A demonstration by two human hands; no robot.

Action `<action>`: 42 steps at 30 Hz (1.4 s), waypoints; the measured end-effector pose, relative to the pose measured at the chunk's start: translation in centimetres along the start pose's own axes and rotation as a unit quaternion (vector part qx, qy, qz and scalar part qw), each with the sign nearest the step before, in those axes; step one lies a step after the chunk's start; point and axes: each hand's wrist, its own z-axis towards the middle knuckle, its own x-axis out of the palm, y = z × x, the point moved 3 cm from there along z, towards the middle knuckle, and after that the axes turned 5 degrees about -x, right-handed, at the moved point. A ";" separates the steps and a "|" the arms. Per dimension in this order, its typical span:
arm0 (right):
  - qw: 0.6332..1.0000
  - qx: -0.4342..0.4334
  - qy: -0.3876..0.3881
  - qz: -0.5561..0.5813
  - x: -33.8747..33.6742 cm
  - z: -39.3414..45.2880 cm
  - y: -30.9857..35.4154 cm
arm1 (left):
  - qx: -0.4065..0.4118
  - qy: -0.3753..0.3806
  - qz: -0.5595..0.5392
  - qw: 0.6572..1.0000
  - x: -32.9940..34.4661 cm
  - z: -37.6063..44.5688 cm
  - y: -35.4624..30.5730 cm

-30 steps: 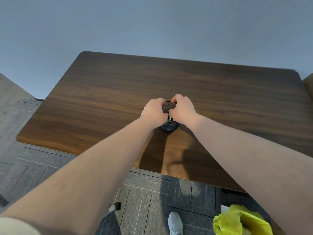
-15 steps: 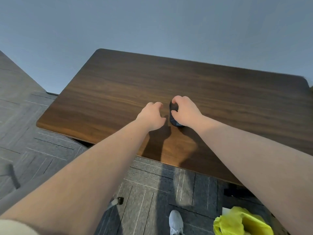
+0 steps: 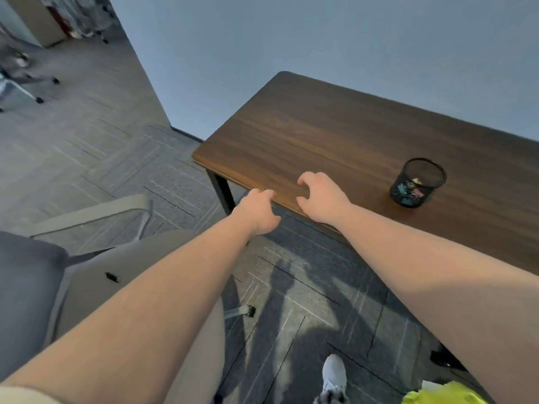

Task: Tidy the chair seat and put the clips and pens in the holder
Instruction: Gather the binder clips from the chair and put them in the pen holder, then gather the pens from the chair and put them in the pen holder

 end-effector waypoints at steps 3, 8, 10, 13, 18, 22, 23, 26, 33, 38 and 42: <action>0.999 -0.040 0.029 -0.007 3.5 0.4 5.9 | -0.033 -0.014 -0.025 0.999 -0.8 -2.4 6.8; 0.988 -0.124 0.092 -0.016 10.7 0.0 15.1 | -0.130 -0.028 -0.067 0.989 0.2 -6.6 18.5; 0.981 -0.147 0.129 -0.023 14.1 -0.4 17.9 | -0.172 -0.018 -0.074 0.982 1.8 -8.4 23.2; 0.964 -0.182 0.186 -0.054 19.4 -0.8 20.8 | -0.227 -0.004 -0.082 0.970 4.7 -11.0 29.1; 0.933 -0.221 0.267 -0.094 27.7 -0.8 24.0 | -0.305 0.000 -0.120 0.945 10.0 -14.5 36.8; 0.915 -0.236 0.308 -0.110 32.8 -0.3 25.2 | -0.329 -0.015 -0.136 0.934 13.1 -15.4 40.1; 0.909 -0.244 0.318 -0.113 34.1 -0.1 25.4 | -0.334 -0.008 -0.134 0.933 13.9 -15.4 40.9; 0.893 -0.263 0.346 -0.115 37.5 0.8 25.7 | -0.358 0.030 -0.139 0.923 15.9 -14.9 43.0; 0.854 -0.299 0.365 -0.220 43.1 5.6 24.0 | -0.423 0.058 -0.146 0.893 18.0 -10.6 46.2; 0.839 -0.294 0.366 -0.273 45.9 7.8 23.2 | -0.465 0.029 -0.155 0.871 19.6 -8.0 48.8; 0.839 -0.342 0.312 -0.285 47.0 8.0 22.8 | -0.508 -0.039 -0.153 0.847 20.2 -6.9 50.4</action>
